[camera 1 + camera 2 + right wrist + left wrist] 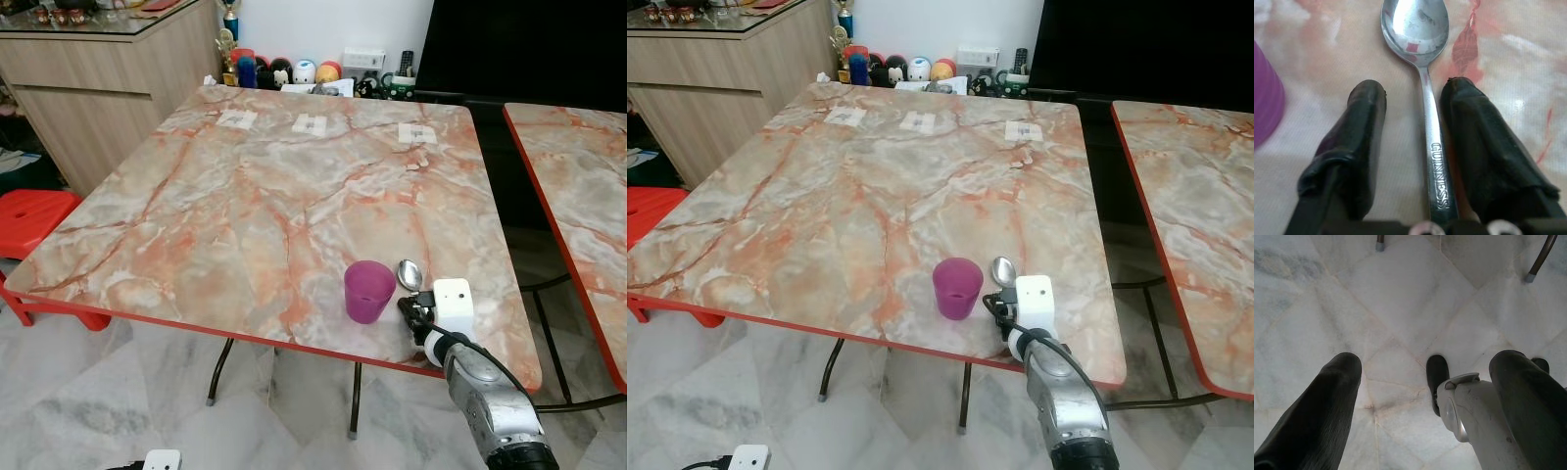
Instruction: Setting the table
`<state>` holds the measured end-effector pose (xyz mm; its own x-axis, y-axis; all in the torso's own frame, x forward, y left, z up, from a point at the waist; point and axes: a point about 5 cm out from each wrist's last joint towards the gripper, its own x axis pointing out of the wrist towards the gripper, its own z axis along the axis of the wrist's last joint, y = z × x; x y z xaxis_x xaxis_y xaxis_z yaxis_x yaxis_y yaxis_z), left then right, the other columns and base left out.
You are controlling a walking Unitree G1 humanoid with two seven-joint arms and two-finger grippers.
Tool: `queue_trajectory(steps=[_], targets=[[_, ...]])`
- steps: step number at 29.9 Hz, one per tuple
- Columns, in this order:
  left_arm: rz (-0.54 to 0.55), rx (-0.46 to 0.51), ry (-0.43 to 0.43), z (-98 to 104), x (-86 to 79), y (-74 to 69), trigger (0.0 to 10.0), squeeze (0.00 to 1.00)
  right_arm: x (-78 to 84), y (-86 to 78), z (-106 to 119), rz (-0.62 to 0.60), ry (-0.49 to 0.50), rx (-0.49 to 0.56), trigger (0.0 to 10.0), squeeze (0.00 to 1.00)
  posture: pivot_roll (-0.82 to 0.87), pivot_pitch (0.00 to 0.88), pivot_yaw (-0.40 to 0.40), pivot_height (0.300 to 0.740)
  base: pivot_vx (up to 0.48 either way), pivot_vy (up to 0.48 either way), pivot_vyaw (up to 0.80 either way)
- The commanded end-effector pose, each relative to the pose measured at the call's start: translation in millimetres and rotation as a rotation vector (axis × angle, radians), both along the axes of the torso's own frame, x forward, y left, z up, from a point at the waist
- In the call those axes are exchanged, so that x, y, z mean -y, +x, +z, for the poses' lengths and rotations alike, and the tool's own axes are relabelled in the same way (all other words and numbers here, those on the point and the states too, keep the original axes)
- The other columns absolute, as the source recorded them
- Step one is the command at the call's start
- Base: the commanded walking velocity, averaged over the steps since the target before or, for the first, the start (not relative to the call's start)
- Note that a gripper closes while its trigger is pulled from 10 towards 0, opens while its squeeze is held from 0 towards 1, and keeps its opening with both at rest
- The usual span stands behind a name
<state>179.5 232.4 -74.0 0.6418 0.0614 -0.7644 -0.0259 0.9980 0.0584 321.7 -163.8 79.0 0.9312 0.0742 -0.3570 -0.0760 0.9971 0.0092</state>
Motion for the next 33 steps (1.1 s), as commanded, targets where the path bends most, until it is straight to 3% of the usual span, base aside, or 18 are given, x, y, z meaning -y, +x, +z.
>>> queue_trajectory(steps=[1,33], targets=[[-0.007,-0.035,0.009,-3.2,-2.5,-6.9,10.0,0.0,1.3,-4.6,-11.8,-0.002,-0.006,-0.062,0.0,0.0,0.0,0.114,0.01,0.74,0.0,0.0,0.0],[-0.009,-0.031,0.003,-2.9,-2.2,-6.4,10.0,0.0,3.7,-3.7,-12.4,-0.024,-0.026,-0.043,0.0,0.0,0.0,0.114,0.009,0.74,0.0,0.0,0.0]])
